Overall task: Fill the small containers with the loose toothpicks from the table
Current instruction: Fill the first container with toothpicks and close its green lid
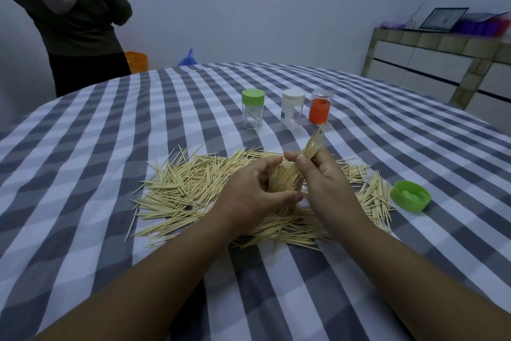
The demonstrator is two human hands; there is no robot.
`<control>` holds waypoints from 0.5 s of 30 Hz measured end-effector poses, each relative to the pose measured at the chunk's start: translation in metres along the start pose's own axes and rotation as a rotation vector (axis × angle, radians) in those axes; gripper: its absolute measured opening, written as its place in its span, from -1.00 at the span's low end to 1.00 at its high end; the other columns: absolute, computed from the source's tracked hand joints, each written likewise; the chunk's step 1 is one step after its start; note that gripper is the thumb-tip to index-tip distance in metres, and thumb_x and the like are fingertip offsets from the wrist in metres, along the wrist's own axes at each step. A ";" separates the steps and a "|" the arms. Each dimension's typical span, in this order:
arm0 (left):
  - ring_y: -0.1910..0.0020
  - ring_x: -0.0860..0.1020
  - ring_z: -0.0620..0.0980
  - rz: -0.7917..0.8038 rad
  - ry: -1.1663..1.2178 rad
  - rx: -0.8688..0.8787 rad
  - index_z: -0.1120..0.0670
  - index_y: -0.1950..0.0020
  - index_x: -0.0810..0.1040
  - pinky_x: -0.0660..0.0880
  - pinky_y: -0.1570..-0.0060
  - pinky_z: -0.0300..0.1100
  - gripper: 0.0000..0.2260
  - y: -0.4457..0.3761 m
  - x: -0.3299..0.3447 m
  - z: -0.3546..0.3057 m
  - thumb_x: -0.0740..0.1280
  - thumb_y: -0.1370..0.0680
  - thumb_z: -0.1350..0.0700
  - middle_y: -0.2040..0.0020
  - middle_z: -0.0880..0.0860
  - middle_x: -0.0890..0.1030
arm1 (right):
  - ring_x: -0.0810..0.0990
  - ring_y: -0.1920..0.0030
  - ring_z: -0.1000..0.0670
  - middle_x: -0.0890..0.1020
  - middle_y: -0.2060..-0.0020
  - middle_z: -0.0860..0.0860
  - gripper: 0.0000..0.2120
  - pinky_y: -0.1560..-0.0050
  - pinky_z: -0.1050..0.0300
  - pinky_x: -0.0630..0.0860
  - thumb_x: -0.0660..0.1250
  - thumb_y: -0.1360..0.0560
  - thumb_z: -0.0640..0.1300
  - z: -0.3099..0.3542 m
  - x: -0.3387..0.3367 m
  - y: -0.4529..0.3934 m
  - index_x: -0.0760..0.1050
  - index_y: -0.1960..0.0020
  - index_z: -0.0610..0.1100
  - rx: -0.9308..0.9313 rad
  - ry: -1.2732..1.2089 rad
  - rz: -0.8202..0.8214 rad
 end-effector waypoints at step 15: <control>-0.05 0.62 -0.10 0.029 0.053 -0.024 0.06 -0.38 0.42 0.57 -0.11 -0.14 -0.31 0.000 0.000 0.005 0.58 -0.29 0.14 -0.13 0.00 0.62 | 0.48 -0.13 0.37 0.65 -0.03 0.18 -0.73 -0.02 0.60 0.34 0.17 -0.60 -0.05 0.009 -0.011 -0.004 0.36 -0.26 0.21 -0.243 0.178 0.014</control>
Point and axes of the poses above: each hand's wrist, its own y-axis away from the middle knuckle, its own x-axis out of the palm, z = x × y, the point moved 6 cm from there along -y, towards the middle knuckle
